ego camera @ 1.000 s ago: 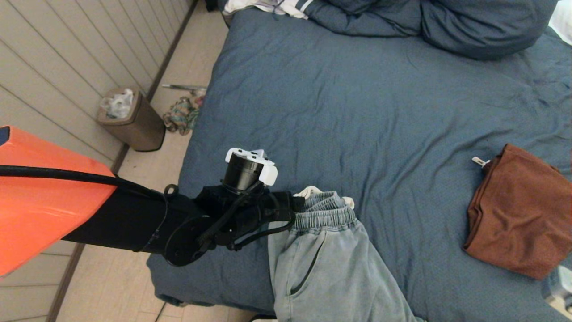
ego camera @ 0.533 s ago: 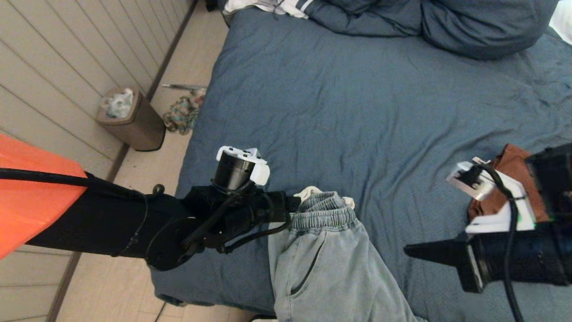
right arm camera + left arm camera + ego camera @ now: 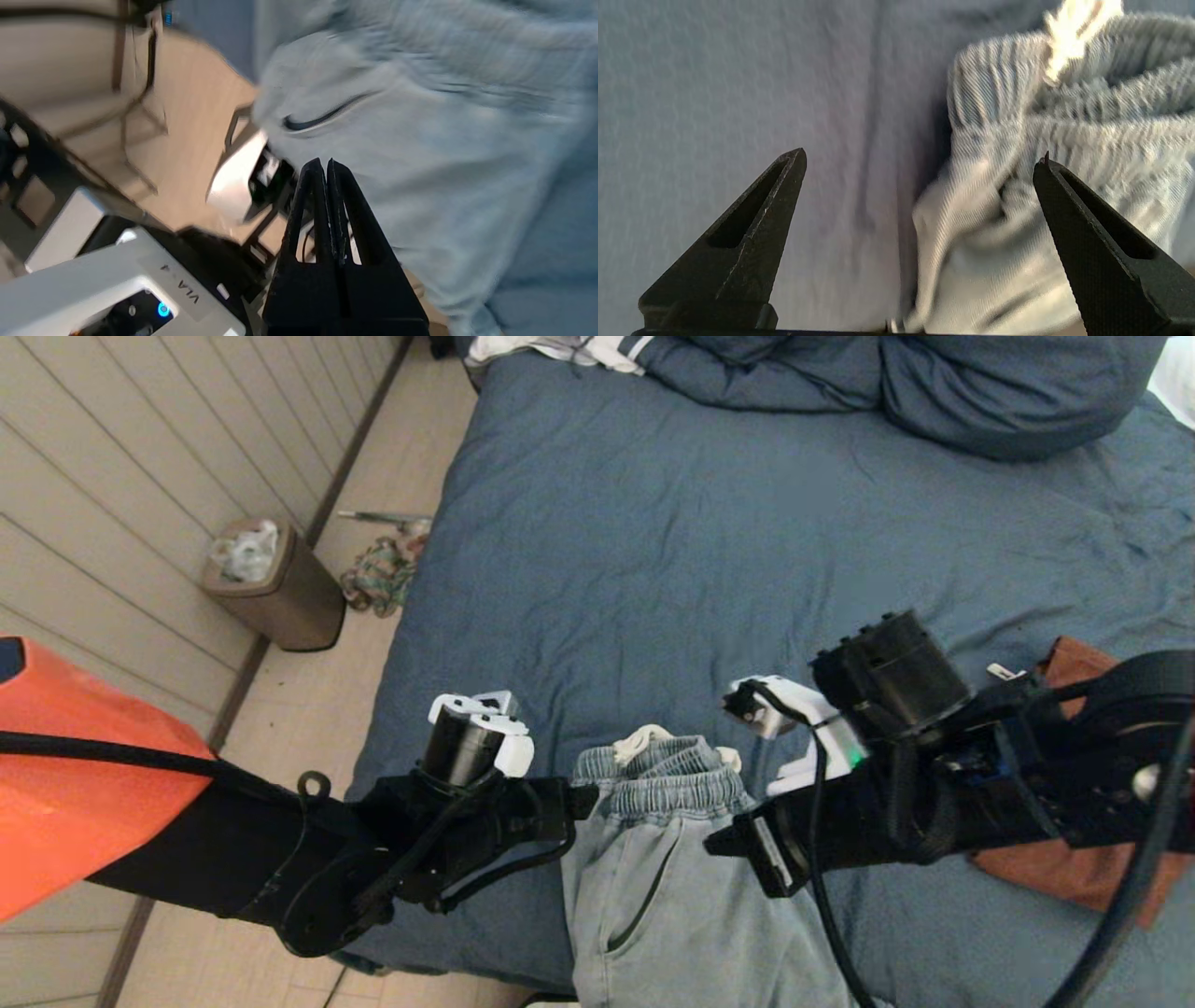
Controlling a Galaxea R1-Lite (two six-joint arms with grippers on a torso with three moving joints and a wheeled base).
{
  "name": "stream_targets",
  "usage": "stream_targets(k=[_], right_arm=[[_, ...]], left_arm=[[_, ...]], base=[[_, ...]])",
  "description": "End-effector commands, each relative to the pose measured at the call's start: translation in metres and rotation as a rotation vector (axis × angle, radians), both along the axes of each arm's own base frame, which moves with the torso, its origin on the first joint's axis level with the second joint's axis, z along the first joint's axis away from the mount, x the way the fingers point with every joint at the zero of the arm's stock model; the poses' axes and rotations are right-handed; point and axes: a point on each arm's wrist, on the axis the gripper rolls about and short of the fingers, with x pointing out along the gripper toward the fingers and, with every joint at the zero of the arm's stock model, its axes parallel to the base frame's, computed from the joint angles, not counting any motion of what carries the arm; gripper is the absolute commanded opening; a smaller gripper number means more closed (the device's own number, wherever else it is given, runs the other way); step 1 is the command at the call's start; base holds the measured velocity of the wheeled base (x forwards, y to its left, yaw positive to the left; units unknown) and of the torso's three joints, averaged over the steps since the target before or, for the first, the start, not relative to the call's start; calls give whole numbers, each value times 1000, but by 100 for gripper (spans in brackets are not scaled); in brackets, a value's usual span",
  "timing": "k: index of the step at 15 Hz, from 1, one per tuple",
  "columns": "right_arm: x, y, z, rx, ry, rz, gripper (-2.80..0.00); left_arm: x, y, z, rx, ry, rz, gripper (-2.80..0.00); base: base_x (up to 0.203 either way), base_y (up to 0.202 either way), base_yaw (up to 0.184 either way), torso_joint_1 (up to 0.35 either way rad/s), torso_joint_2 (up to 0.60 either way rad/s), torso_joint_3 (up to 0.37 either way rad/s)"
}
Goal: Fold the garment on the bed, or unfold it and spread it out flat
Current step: Unford the blue shorts
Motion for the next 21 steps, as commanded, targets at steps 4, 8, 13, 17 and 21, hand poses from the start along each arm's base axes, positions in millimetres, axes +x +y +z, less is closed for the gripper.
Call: stream_targets(k=[4, 8, 13, 17, 21], right_arm=[[9, 25, -19, -77, 13, 6, -280], [10, 25, -21, -81, 16, 5, -280], [15, 23, -23, -84, 19, -10, -280], [19, 25, -28, -92, 29, -17, -280], [29, 35, -30, -156, -28, -91, -280]], left_arm=[[15, -3, -30, 38, 46, 23, 0], [12, 0, -17, 10, 18, 23, -280], [8, -4, -19, 7, 28, 9, -280], [8, -5, -20, 6, 31, 7, -280], [8, -6, -23, 13, 37, 7, -280]], base=[[0, 0, 0, 0, 0, 0], [0, 0, 0, 0, 0, 0], [0, 0, 0, 0, 0, 0], [0, 0, 0, 0, 0, 0], [0, 0, 0, 0, 0, 0]])
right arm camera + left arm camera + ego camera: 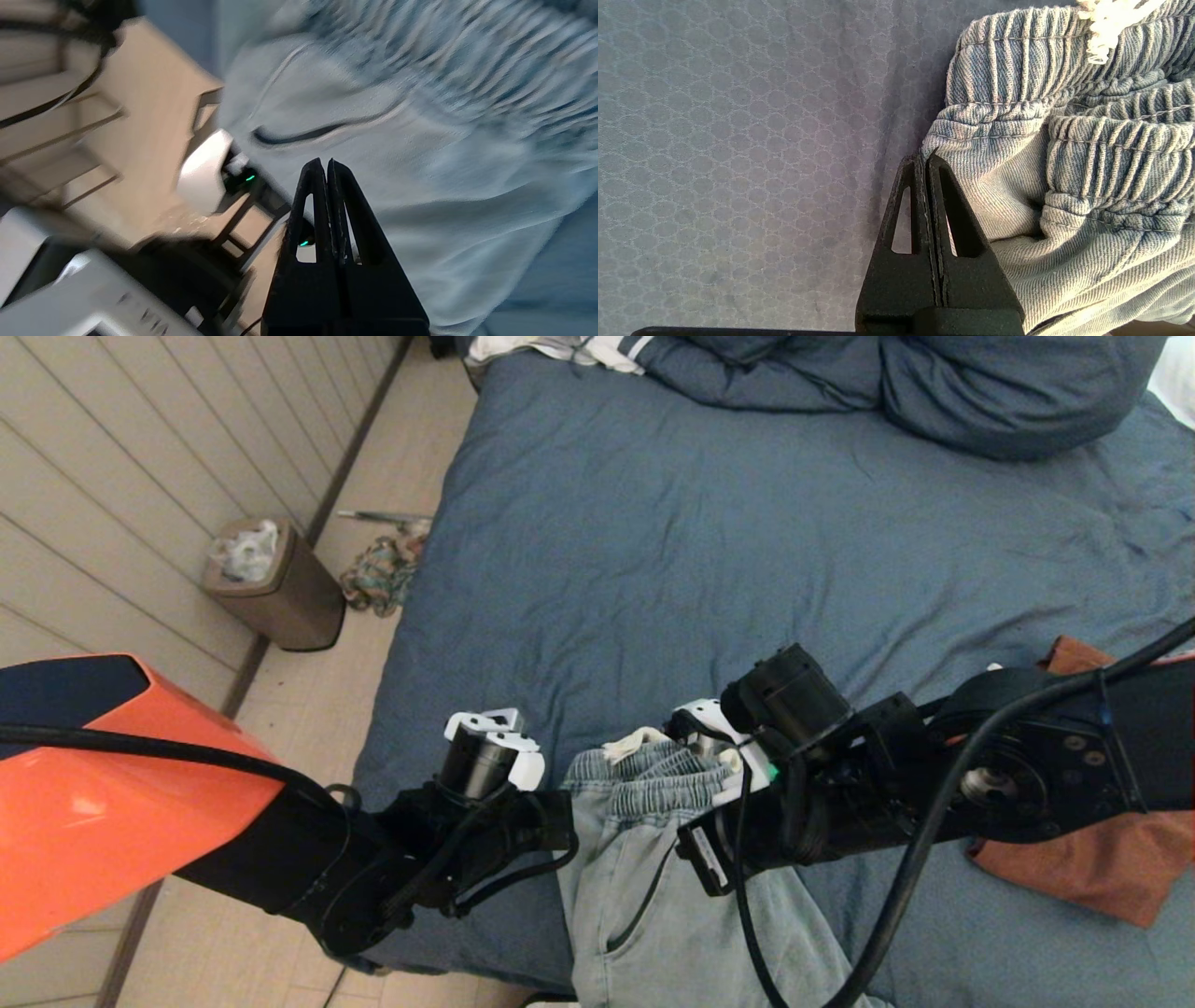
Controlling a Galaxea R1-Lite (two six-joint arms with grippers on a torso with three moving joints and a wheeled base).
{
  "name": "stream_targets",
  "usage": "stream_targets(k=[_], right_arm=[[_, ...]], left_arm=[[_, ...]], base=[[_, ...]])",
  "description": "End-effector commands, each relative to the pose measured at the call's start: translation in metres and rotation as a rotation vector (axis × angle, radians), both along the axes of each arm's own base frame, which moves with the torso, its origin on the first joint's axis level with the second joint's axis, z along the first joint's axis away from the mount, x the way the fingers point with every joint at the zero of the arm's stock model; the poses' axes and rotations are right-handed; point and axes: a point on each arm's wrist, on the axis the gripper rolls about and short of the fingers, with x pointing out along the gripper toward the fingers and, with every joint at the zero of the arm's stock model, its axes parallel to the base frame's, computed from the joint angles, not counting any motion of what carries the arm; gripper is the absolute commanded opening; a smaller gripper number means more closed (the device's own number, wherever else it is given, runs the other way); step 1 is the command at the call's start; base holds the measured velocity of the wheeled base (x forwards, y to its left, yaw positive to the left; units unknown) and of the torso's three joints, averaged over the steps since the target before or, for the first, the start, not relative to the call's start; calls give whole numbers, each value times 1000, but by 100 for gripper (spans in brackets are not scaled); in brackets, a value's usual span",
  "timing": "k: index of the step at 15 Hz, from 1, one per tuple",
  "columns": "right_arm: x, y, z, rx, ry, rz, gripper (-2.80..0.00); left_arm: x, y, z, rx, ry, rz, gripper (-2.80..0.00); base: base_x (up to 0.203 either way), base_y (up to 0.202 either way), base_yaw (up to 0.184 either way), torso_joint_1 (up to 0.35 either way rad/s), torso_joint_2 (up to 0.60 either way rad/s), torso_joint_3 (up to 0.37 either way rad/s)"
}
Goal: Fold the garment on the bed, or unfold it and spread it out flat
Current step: Unford the blue shorts
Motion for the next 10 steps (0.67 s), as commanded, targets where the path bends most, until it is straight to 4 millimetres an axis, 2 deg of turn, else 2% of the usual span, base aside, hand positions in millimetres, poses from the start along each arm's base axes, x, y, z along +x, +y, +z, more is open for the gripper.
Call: stream_targets(k=[1, 7, 10], right_arm=[[6, 8, -3, -68, -53, -59, 0], [8, 40, -6, -103, -111, -47, 0], [11, 51, -23, -188, -131, -70, 0]], left_arm=[[1, 0, -1, -1, 2, 3, -280], [1, 0, -1, -2, 3, 3, -280], [1, -1, -2, -1, 4, 3, -280]], base=[[0, 0, 0, 0, 0, 0], [0, 0, 0, 0, 0, 0], [0, 0, 0, 0, 0, 0]])
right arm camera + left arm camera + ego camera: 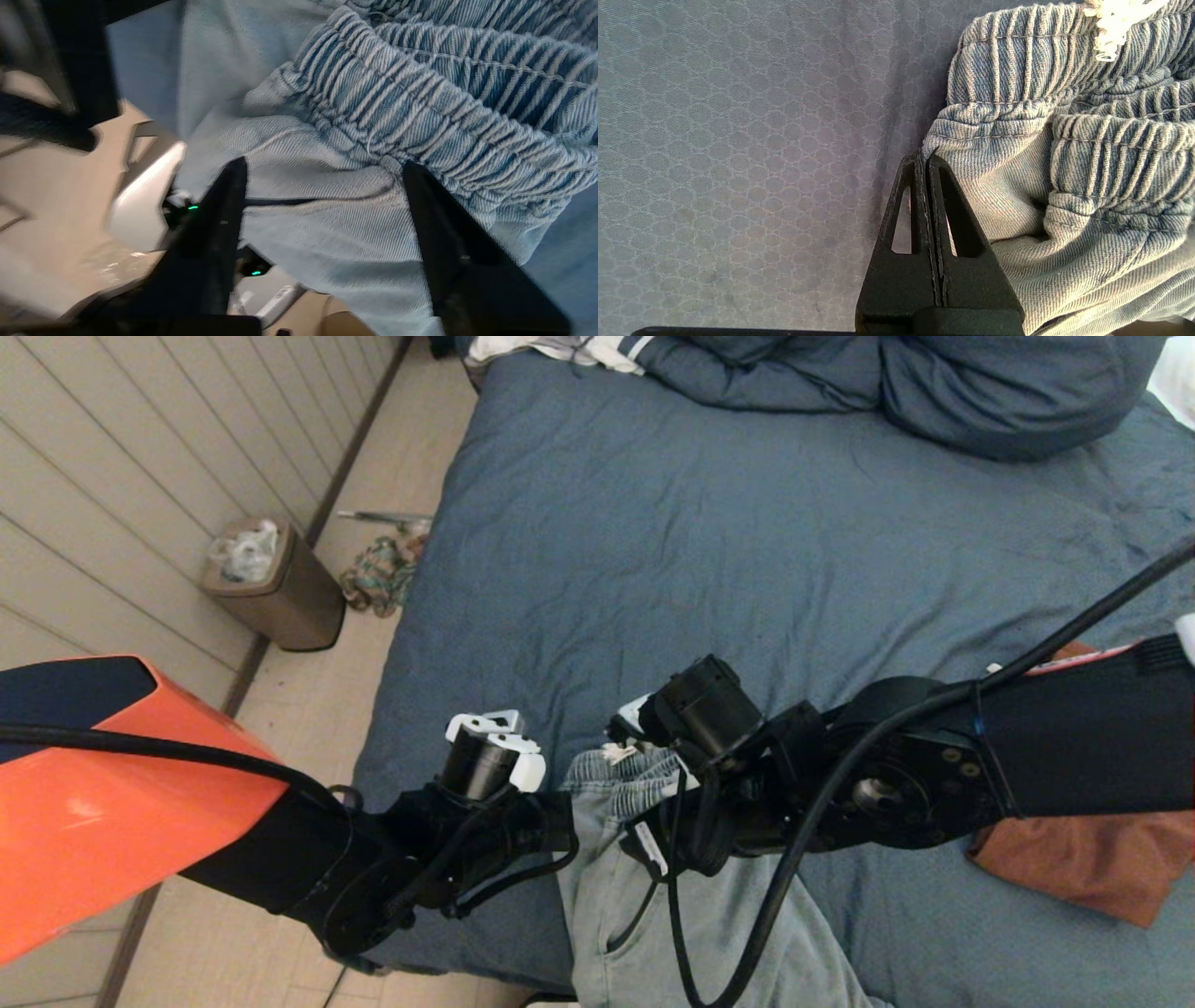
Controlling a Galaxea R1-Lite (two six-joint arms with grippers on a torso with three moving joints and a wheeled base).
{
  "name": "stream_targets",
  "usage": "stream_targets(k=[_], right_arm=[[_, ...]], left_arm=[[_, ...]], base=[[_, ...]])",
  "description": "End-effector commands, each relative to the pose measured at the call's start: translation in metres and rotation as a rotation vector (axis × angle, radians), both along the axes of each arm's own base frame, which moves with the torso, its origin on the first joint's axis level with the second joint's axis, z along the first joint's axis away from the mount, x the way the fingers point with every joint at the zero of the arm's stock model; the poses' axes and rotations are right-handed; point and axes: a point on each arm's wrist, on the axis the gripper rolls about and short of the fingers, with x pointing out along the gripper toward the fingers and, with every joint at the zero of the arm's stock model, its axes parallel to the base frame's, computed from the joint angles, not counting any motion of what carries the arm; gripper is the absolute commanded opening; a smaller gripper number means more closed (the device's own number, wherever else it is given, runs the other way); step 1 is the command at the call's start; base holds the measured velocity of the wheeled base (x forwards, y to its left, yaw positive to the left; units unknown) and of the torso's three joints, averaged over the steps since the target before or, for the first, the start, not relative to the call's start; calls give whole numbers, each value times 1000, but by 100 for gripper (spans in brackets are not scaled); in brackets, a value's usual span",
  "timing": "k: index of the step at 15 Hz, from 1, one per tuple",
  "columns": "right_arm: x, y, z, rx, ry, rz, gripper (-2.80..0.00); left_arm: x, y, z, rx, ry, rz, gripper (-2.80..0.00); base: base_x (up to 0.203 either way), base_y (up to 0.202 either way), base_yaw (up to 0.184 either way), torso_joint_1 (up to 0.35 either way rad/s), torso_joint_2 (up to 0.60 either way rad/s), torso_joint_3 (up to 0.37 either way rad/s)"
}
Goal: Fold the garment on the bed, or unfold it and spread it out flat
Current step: Unford the blue shorts
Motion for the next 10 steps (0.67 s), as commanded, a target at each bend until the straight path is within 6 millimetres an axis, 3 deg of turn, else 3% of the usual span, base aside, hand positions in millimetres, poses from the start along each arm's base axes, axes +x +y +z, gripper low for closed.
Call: stream_targets(k=[1, 7, 8, 10], right_arm=[[8, 10, -24, -88, 3, -36, 0], [19, 17, -39, -161, -30, -92, 0], [20, 19, -38, -155, -36, -93, -280], [22, 21, -38, -160, -48, -106, -280]], left_arm=[[1, 0, -1, -3, 0, 3, -280], [0, 0, -1, -2, 3, 4, -280], [0, 0, -1, -2, 3, 4, -280], [0, 0, -1, -2, 3, 4, -280]], base=[[0, 0, 0, 0, 0, 0], [0, 0, 0, 0, 0, 0], [0, 0, 0, 0, 0, 0], [0, 0, 0, 0, 0, 0]])
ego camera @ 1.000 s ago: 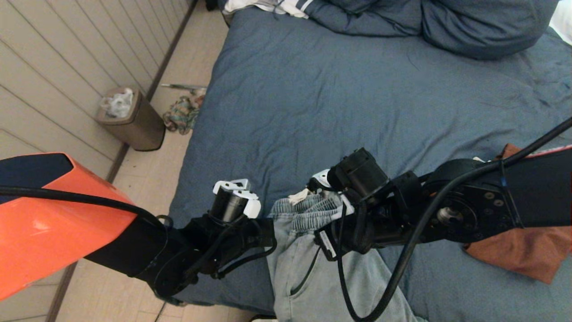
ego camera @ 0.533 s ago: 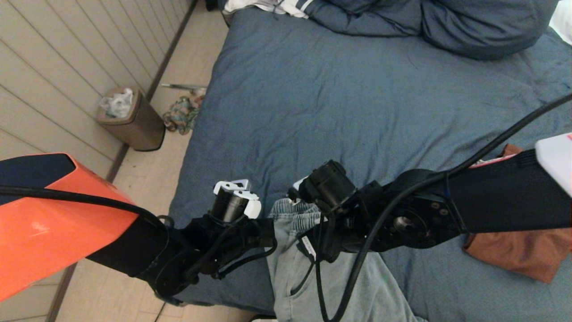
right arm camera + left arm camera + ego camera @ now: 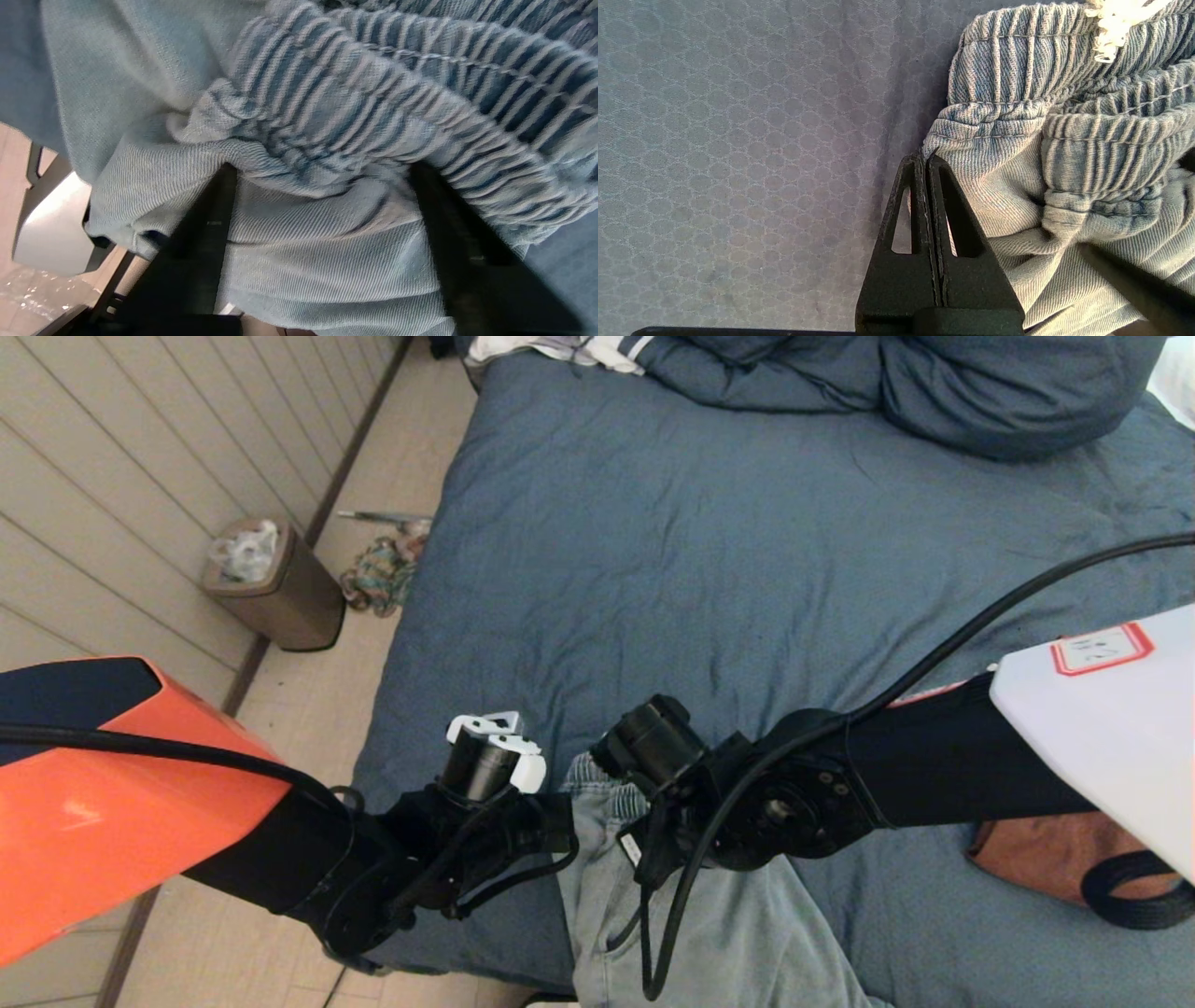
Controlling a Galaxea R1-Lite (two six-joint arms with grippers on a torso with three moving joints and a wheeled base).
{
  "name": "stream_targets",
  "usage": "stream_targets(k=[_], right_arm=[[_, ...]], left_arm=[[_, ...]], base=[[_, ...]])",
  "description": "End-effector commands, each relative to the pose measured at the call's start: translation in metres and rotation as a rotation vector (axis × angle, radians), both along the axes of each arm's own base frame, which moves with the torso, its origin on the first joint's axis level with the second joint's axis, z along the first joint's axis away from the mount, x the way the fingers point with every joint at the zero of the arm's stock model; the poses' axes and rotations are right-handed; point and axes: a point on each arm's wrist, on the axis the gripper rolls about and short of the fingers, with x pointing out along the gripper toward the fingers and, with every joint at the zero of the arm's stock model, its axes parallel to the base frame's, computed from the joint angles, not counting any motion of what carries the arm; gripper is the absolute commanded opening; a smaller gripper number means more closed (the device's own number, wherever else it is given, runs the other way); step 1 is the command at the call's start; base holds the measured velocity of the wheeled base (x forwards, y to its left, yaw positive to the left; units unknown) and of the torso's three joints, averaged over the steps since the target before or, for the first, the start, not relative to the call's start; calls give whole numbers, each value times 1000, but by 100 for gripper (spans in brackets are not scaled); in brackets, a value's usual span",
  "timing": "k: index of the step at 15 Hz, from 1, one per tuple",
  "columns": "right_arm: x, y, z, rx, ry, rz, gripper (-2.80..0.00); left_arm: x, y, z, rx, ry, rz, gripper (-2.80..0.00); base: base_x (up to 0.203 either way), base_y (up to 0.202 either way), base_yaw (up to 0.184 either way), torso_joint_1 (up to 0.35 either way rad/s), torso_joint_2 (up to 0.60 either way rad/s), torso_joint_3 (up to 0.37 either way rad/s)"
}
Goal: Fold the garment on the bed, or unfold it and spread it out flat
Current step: Unford the blue shorts
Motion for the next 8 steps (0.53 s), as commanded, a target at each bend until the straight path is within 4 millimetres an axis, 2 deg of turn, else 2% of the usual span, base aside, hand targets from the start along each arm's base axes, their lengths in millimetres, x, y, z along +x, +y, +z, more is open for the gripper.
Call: stream_targets(k=[1, 8], right_arm=[[2, 3, -3, -6, -5, -10, -280], [-8, -16, 14, 26, -20, -38, -280]], left_arm=[[0, 0, 0, -4, -1, 3, -280], [0, 0, 1, -8, -4, 4, -280]], base=[[0, 0, 0, 0, 0, 0], [0, 0, 0, 0, 0, 0]])
